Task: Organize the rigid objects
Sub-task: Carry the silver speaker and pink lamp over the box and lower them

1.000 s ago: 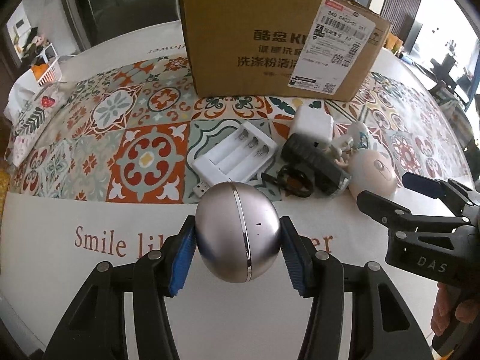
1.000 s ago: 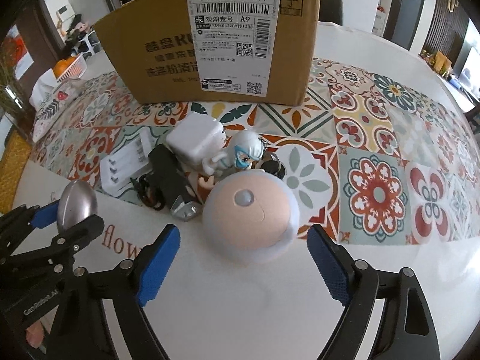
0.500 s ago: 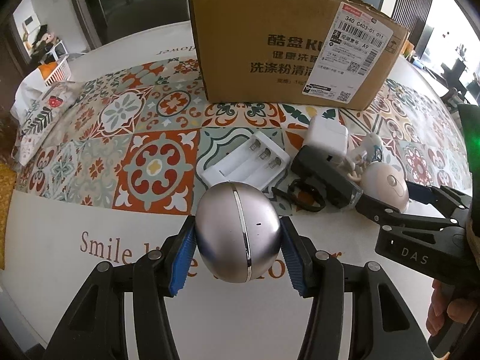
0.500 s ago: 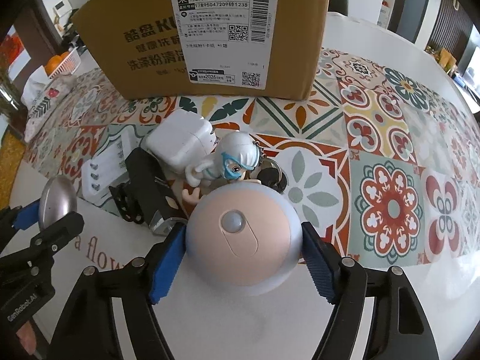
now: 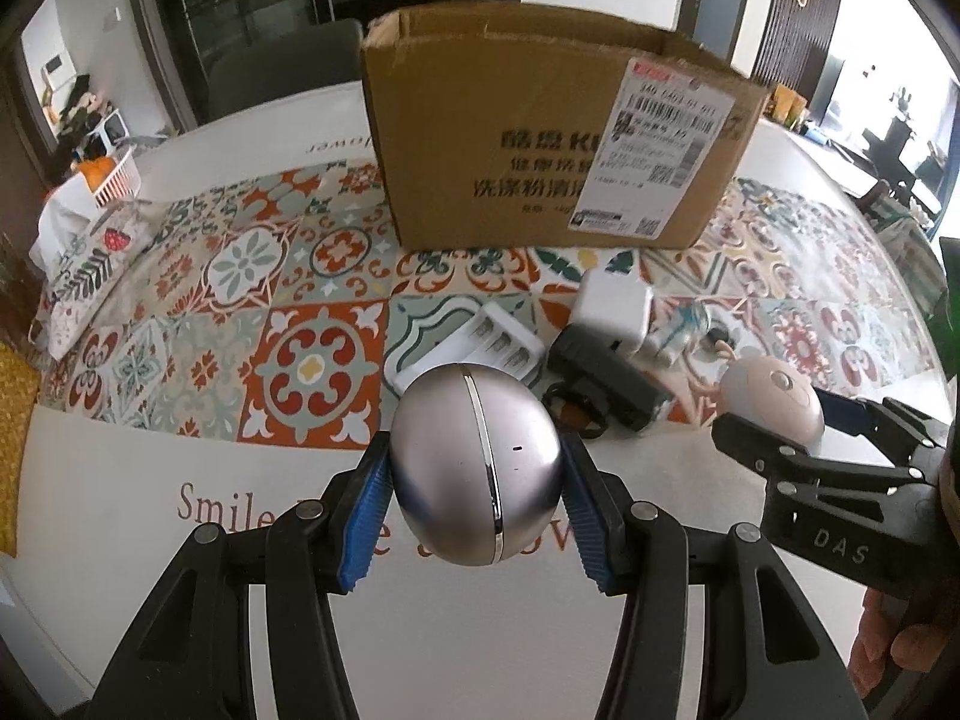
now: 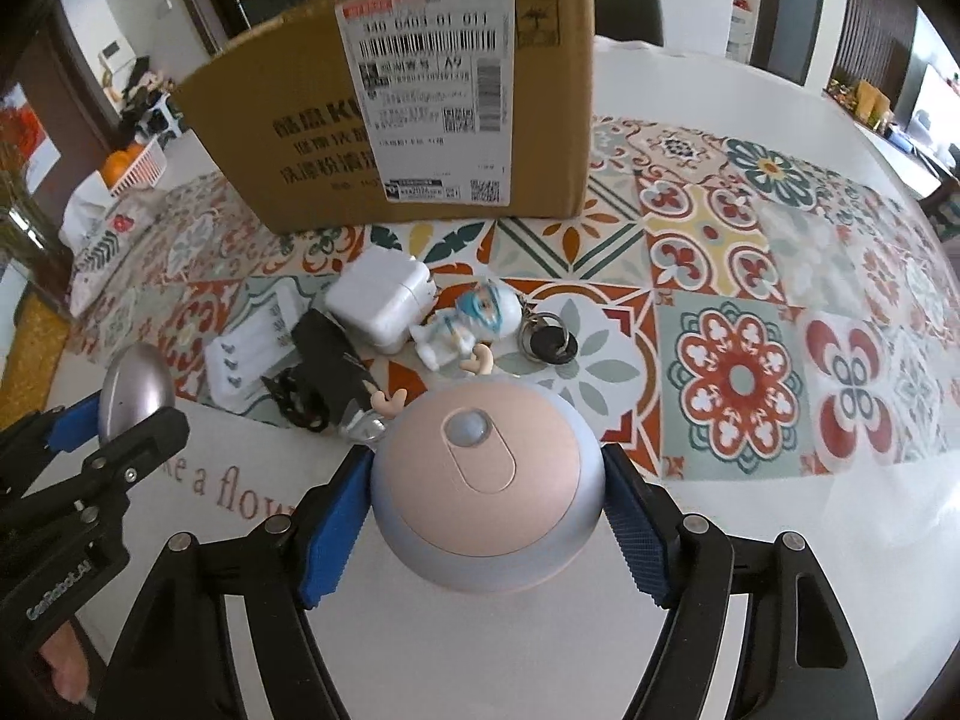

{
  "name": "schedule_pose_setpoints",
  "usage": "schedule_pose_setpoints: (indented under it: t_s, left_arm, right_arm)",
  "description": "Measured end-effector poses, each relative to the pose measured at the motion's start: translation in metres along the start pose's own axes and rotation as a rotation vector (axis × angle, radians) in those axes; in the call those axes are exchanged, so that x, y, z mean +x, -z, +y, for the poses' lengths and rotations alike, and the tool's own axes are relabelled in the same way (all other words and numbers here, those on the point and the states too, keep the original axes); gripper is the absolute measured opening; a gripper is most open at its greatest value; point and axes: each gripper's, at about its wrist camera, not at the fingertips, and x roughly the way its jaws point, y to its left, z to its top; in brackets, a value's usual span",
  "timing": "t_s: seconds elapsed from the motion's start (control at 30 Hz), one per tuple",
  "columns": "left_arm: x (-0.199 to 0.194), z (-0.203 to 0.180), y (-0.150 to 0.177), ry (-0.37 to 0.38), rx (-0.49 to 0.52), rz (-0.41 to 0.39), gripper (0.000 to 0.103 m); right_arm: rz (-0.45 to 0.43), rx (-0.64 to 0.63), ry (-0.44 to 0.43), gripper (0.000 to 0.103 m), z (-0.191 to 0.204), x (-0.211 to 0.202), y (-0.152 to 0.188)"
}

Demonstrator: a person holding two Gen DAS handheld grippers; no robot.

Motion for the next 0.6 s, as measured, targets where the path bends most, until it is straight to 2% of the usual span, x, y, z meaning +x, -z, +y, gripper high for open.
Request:
schedule_pose_setpoints:
  t_s: [0.27, 0.6]
  left_arm:
    - [-0.026, -0.004, -0.009, 0.033, 0.019, -0.062, 0.053]
    - [-0.073, -0.002, -0.036, 0.044, 0.039, -0.196, 0.054]
  right_arm:
    - [-0.070, 0.022, -0.012, 0.074, 0.005, -0.036, -0.002]
    - [-0.210, 0.023, -0.004, 0.075, 0.014, -0.089, -0.022]
